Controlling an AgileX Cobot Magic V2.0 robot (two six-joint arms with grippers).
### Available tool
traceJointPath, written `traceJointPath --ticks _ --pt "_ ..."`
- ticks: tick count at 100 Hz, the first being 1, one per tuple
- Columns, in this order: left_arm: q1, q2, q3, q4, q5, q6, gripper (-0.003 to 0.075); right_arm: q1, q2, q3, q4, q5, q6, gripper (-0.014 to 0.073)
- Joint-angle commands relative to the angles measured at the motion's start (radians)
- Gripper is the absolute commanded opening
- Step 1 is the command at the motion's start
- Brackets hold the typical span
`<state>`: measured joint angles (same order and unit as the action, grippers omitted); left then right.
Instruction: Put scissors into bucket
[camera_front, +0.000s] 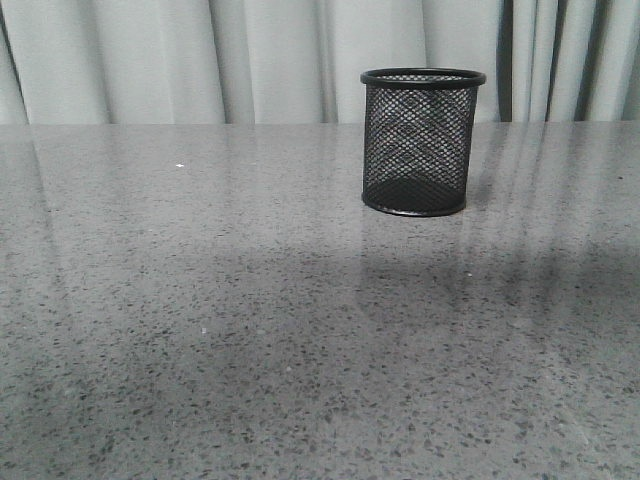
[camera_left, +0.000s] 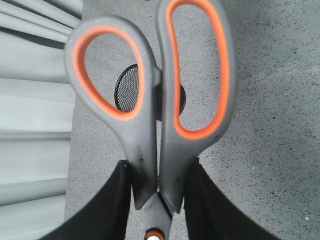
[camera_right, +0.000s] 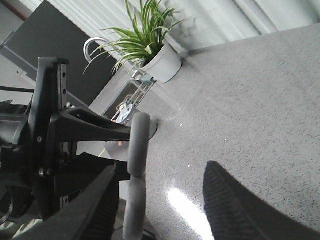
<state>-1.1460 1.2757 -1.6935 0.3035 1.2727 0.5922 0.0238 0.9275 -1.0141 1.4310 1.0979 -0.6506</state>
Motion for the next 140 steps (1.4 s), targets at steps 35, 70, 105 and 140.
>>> traceJointPath --ticks 35,70,105,140 --pt "-0.008 0.007 -0.038 0.036 -0.052 -0.013 -0.0021 0.137 0.090 -0.069 0.077 -0.015 -0.025 0.0343" --pt "-0.008 0.007 -0.038 0.047 -0.082 -0.013 -0.0021 0.252 0.167 -0.071 0.107 -0.090 -0.085 0.0309" --pt "-0.008 0.007 -0.038 0.042 -0.082 -0.013 0.0013 0.252 0.185 -0.071 0.134 -0.101 -0.113 -0.0070" --pt "-0.006 0.005 -0.038 0.143 -0.082 -0.024 0.0504 0.250 0.185 -0.071 0.134 -0.113 -0.121 -0.0064"
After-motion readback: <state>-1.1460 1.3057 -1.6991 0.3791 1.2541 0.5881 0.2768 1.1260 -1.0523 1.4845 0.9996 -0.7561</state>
